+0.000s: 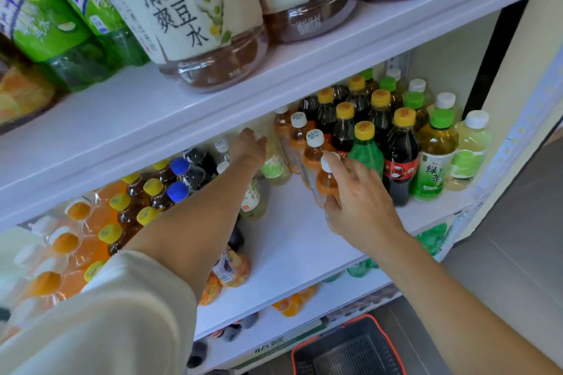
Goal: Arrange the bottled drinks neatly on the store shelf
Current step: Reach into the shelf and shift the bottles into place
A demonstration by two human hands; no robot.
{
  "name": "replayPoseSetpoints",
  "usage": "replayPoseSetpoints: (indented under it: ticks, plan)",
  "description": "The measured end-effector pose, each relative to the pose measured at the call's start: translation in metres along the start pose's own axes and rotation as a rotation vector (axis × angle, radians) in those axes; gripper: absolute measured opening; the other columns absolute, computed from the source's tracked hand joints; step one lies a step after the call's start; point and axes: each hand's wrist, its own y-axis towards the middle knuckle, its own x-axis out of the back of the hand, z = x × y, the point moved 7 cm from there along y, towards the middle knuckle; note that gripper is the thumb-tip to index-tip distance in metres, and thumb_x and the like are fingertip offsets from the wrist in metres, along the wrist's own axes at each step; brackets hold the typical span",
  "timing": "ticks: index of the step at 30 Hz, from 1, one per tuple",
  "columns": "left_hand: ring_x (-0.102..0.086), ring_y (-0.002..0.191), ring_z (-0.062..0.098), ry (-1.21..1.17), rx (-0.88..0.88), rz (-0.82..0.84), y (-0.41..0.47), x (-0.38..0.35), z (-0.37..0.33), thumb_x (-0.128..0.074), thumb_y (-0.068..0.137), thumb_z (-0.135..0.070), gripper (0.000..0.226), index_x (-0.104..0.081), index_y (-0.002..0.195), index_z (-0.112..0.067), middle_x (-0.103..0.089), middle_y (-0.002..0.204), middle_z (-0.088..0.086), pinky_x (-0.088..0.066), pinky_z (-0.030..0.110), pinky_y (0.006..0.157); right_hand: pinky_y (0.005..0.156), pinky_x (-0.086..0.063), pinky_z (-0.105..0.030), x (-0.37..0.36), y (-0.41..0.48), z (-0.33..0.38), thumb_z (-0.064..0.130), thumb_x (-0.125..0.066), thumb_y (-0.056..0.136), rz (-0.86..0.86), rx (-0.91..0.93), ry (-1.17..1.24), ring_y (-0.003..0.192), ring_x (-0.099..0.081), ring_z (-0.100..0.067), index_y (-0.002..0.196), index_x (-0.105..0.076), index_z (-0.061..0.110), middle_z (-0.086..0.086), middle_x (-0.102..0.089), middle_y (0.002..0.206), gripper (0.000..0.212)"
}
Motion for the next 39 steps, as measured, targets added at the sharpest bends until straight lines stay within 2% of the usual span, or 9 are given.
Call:
replayPoseSetpoints:
  ticks: [9,13,16,19,24,28,32,35,39]
  plan:
    - [-0.062,0.111,0.033,-0.057,-0.044,0.016,-0.013,0.011,-0.003,-0.048,0.094,-0.004,0.048,-0.047,0.141,-0.013,-0.058,0.132,0.017,-0.054,0.044,0.091,0.096,-0.044,-0.049,0.002,-0.009,-0.005,0.003,-0.060,0.086,-0.021,0.067,0.230,0.123,-0.045,-0.036,0.149,-0.035,0.019,-0.010,-0.046,0.142,0.070]
    - [-0.058,0.105,0.036,0.452,-0.254,-0.180,-0.052,0.048,-0.001,-0.054,0.089,-0.008,0.027,-0.060,0.115,-0.009,-0.060,0.114,0.019,-0.050,0.041,0.089,0.095,-0.049,-0.043,0.006,-0.016,-0.010,0.001,-0.061,0.087,-0.075,0.036,0.345,0.128,-0.046,-0.029,0.148,-0.039,0.016,-0.008,-0.046,0.145,0.067]
    - [-0.040,0.126,0.041,0.748,-0.152,0.092,-0.063,0.031,0.023,-0.056,0.090,-0.008,0.054,-0.038,0.141,-0.008,-0.039,0.138,0.024,-0.044,0.047,0.101,0.097,-0.050,-0.045,0.012,-0.027,-0.009,-0.005,-0.060,0.085,-0.184,0.052,0.419,0.127,-0.050,-0.028,0.138,-0.050,0.007,-0.010,-0.052,0.139,0.056]
    - [-0.048,0.122,0.042,0.732,-0.123,0.201,-0.066,0.020,0.035,-0.057,0.089,-0.002,0.069,-0.025,0.149,-0.008,-0.034,0.139,0.025,-0.049,0.050,0.098,0.092,-0.053,-0.045,0.013,-0.041,-0.008,-0.006,-0.059,0.086,-0.229,0.073,0.483,0.122,-0.054,-0.027,0.133,-0.054,0.005,-0.009,-0.055,0.133,0.048]
    - [-0.058,0.108,0.033,0.604,-0.247,0.246,-0.081,0.014,0.025,-0.051,0.097,-0.023,0.024,-0.051,0.118,-0.013,-0.055,0.118,0.013,-0.050,0.040,0.085,0.088,-0.055,-0.034,0.008,-0.063,-0.015,-0.005,-0.060,0.088,-0.199,0.062,0.521,0.115,-0.057,-0.018,0.129,-0.058,0.011,-0.001,-0.057,0.130,0.044]
    - [-0.068,0.086,0.031,0.725,-0.373,0.008,-0.120,0.018,0.017,-0.039,0.101,-0.039,0.032,-0.051,0.118,-0.015,-0.068,0.098,0.010,-0.055,0.038,0.071,0.089,-0.054,-0.029,-0.010,-0.083,-0.024,-0.001,-0.061,0.089,-0.050,-0.066,0.650,0.113,-0.054,-0.001,0.123,-0.057,0.028,0.009,-0.058,0.125,0.045]
    - [-0.062,0.067,0.036,0.275,-0.398,-0.173,-0.165,0.057,0.007,-0.047,0.096,-0.040,0.021,-0.056,0.091,-0.021,-0.065,0.072,0.008,-0.043,0.035,0.054,0.091,-0.044,-0.022,-0.030,-0.096,-0.038,0.018,-0.065,0.092,0.276,-0.314,0.879,0.123,-0.048,0.001,0.119,-0.047,0.050,0.025,-0.048,0.131,0.046]
    - [-0.055,0.064,0.029,-0.072,-0.284,-0.106,-0.194,0.071,0.008,-0.049,0.093,-0.035,0.022,-0.052,0.074,-0.023,-0.059,0.064,0.000,-0.044,0.037,0.059,0.087,-0.044,-0.012,-0.035,-0.113,-0.023,0.040,-0.072,0.086,0.589,-0.247,0.946,0.118,-0.049,0.014,0.131,-0.040,0.057,0.029,-0.049,0.133,0.057]
    - [-0.032,0.052,0.016,-0.472,-0.129,-0.082,-0.220,0.073,0.021,-0.052,0.093,-0.033,0.037,-0.046,0.064,-0.011,-0.036,0.051,-0.008,-0.028,0.033,0.053,0.083,-0.048,-0.011,-0.014,-0.124,-0.015,0.037,-0.081,0.073,0.520,-0.178,1.019,0.107,-0.063,0.002,0.122,-0.053,0.056,0.023,-0.066,0.117,0.059]
